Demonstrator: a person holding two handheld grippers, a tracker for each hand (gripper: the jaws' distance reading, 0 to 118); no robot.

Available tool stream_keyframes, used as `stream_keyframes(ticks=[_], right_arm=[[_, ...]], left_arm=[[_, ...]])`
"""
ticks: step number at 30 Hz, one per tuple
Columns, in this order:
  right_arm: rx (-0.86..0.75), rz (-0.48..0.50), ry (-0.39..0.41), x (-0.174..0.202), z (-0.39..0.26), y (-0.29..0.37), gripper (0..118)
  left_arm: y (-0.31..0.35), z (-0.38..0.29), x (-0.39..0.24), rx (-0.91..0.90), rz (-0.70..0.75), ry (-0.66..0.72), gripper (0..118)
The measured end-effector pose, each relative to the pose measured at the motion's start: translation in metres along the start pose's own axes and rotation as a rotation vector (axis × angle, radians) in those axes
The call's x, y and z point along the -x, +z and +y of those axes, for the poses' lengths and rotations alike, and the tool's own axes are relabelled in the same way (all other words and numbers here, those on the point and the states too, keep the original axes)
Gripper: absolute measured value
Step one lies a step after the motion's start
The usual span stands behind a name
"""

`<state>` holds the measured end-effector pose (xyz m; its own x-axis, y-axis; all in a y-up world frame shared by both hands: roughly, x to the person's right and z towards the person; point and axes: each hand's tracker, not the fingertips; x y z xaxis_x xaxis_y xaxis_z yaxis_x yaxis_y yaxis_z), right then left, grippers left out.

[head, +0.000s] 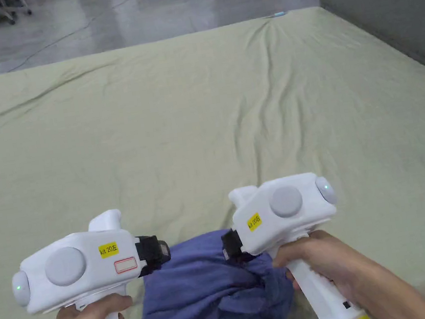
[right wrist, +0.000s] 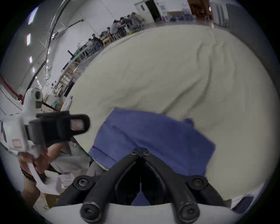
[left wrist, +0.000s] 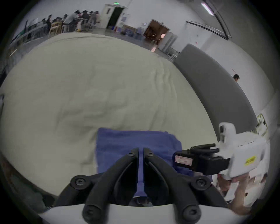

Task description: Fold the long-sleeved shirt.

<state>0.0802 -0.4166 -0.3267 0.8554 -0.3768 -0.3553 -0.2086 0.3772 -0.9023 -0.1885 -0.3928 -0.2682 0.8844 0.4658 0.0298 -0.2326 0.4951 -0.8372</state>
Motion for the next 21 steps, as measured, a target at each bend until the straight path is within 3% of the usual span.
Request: stream_keyframes(ticks=[6,7,8,10,11,12,18,21], right_arm=[[0.077,0.011,-0.109,-0.039,-0.016,-0.015,0],[0.083,0.000,-0.121,-0.046,-0.017,-0.016,0],[0.086,-0.011,-0.124,-0.052,-0.018,-0.017,0],[0.089,-0.020,-0.145,-0.065,-0.022,-0.017,0],[0.090,0.026,-0.183,-0.070,-0.024,-0.019,0],[0.084,0.063,-0.205,-0.074,-0.026,-0.021,0],[0.076,0.078,-0.226,-0.078,-0.027,-0.029,0],[0.074,0.086,-0.233,-0.080,-0.027,-0.030,0]], left_arm=[[-0.004,-0.013,0.041,0.018,-0.059,0.104,1],[-0.009,-0.015,0.046,-0.003,-0.054,0.108,8],[-0.012,-0.018,0.049,-0.015,-0.053,0.115,29],[-0.021,-0.019,0.056,-0.008,-0.037,0.131,95],[-0.027,-0.020,0.059,0.010,-0.037,0.151,104],[-0.031,-0.022,0.063,0.011,-0.058,0.180,104],[-0.068,-0.026,0.077,0.109,-0.208,0.347,104],[-0.074,-0.030,0.068,0.067,-0.181,0.313,103]])
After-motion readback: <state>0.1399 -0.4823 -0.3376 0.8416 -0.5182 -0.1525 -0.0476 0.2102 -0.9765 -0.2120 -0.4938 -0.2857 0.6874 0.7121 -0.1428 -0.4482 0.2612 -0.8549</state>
